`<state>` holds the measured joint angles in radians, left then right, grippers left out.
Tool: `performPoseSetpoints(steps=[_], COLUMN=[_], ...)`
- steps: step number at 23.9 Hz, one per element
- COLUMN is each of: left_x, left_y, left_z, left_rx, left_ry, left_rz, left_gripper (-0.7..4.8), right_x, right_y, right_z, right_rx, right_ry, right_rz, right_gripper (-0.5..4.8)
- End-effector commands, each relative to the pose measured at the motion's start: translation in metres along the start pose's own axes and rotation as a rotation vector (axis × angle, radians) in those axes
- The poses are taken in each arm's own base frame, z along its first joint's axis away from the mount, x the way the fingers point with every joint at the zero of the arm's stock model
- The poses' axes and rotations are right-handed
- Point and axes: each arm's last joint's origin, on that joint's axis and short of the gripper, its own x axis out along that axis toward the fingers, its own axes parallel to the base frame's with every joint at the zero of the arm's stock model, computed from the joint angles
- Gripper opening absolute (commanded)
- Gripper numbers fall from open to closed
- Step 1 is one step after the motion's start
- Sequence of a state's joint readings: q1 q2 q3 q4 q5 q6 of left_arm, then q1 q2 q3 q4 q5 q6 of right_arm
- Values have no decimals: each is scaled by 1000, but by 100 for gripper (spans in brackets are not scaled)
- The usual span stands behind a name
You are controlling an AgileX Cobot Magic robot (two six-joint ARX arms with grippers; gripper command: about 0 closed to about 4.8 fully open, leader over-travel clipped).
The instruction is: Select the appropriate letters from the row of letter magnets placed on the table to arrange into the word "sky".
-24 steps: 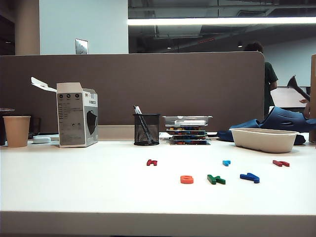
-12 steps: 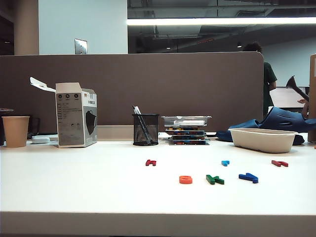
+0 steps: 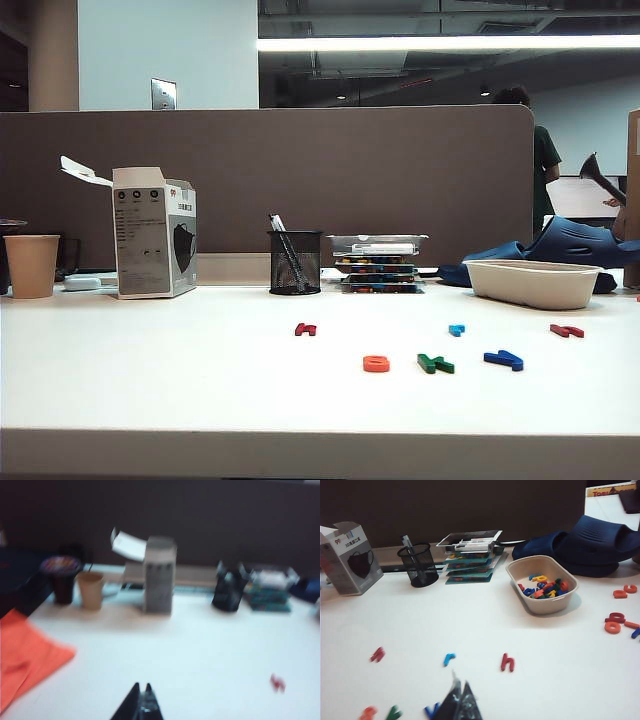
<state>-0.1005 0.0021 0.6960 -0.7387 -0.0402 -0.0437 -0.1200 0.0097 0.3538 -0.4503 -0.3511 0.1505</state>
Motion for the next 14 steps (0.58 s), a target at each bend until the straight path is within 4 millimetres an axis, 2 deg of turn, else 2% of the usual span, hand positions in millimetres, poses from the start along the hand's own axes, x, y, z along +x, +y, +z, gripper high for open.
performPoseSetpoints(steps=[1, 4, 5, 7, 8, 14], left_x=[25, 46, 59, 70, 78, 95], left_y=[-1, -1, -1, -1, -1, -1], left_z=[-4, -21, -36, -52, -66, -105], left_rx=[-14, -17, -17, -17, -17, -11], left_ry=[-169, -218, -231, -231, -227, -226], left_rz=[-26, -25, -30, -30, -30, -74], left_gripper=[-5, -5, -5, -5, -5, -5], right_x=[10, 19, 23, 28, 31, 40], right_y=[-8, -14, -17, -20, -22, -29], right_z=[-10, -23, -31, -41, -47, -70], right_rx=[-11, -11, -12, -29, -63, -106], right_ry=[-67, -71, -67, -57, -51, -30], right_rz=[-81, -106, -105, -101, -103, -109], right_gripper=[-6, -6, -6, -6, -6, -6])
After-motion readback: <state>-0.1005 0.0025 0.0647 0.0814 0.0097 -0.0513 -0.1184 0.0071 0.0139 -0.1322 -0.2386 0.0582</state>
